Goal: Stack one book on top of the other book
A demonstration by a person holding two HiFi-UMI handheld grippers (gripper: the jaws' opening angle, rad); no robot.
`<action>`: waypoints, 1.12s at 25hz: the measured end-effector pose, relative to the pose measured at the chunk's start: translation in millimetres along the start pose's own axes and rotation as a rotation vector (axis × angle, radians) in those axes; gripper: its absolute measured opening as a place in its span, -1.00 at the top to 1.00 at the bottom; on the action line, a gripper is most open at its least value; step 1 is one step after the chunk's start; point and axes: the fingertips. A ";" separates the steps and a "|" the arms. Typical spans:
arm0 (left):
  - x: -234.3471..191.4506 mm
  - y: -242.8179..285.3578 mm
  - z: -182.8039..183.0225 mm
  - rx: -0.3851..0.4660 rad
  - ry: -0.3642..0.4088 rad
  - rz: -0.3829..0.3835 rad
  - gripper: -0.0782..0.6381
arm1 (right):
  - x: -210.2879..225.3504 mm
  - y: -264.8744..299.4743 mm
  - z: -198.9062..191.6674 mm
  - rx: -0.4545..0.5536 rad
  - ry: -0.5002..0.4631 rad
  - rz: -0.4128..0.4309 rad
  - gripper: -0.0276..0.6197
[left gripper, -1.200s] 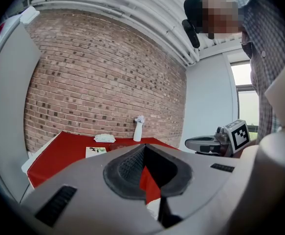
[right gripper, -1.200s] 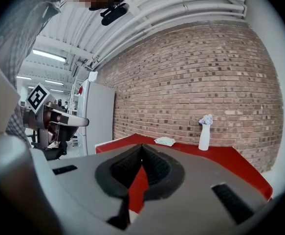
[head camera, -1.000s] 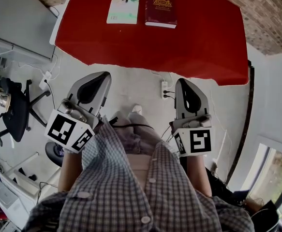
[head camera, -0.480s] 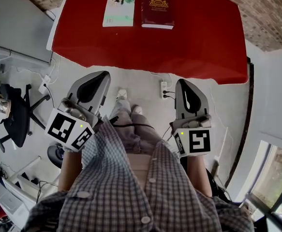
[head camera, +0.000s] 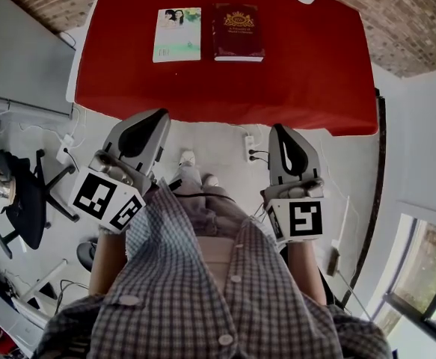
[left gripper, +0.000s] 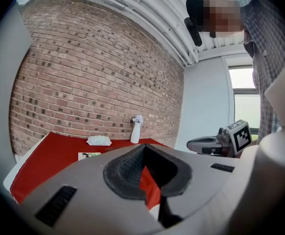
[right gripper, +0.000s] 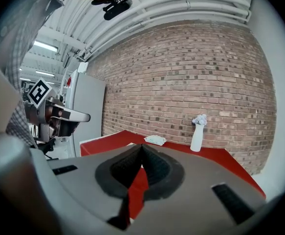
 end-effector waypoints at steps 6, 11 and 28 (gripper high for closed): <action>-29.0 13.4 20.4 -0.006 0.011 -0.031 0.76 | 4.8 32.3 12.0 -0.010 -0.013 -0.037 0.90; -54.1 21.6 35.7 -0.001 0.015 -0.058 0.76 | 12.6 55.0 23.8 -0.007 -0.026 -0.093 0.90; -121.3 30.1 54.6 0.010 -0.016 -0.115 0.76 | -15.8 109.1 46.9 -0.032 -0.047 -0.135 0.90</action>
Point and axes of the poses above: the fingertips, and each gripper's own axes: y forward along the fingers, x to its right, z out of its top, and after that the axes turned 12 degrees about -y, right-handed
